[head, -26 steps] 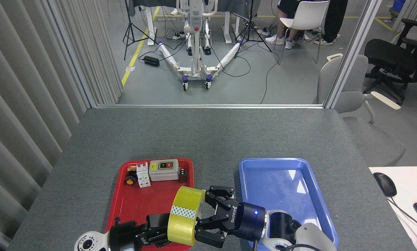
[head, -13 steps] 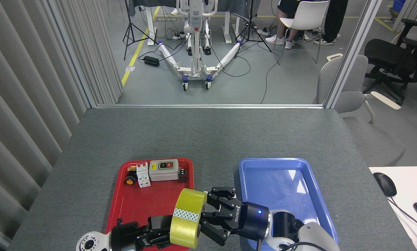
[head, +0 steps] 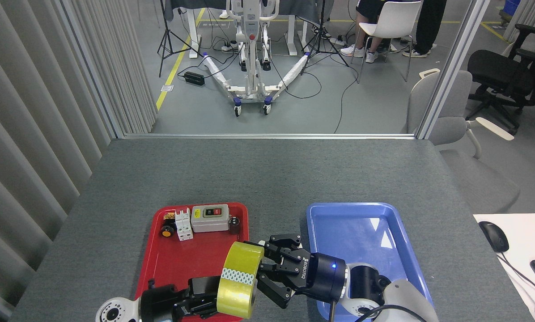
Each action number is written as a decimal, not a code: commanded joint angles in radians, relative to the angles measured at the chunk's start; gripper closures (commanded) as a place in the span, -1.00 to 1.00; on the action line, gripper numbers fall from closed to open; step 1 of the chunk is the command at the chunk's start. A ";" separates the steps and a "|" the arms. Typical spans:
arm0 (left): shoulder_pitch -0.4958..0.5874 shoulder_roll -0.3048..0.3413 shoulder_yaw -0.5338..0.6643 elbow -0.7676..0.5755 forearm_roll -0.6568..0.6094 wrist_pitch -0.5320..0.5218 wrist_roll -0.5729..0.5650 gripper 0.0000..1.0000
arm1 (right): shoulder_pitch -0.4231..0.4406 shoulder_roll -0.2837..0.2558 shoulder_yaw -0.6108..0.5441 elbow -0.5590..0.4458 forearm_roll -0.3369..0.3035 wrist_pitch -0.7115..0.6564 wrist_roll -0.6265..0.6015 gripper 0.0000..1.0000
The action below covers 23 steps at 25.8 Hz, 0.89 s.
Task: Place and move tape with both arms
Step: 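Close the right gripper on the tape roll and open the left gripper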
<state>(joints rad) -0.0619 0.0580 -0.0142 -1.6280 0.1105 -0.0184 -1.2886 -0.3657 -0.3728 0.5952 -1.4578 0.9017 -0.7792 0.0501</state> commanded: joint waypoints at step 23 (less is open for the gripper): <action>-0.004 -0.001 0.016 0.071 -0.064 -0.146 0.003 -1.00 | 0.005 0.005 0.003 0.002 0.002 0.001 0.011 0.53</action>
<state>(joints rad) -0.0645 0.0579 -0.0034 -1.5775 0.0596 -0.1051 -1.3002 -0.3610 -0.3703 0.5988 -1.4559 0.9034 -0.7669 0.0910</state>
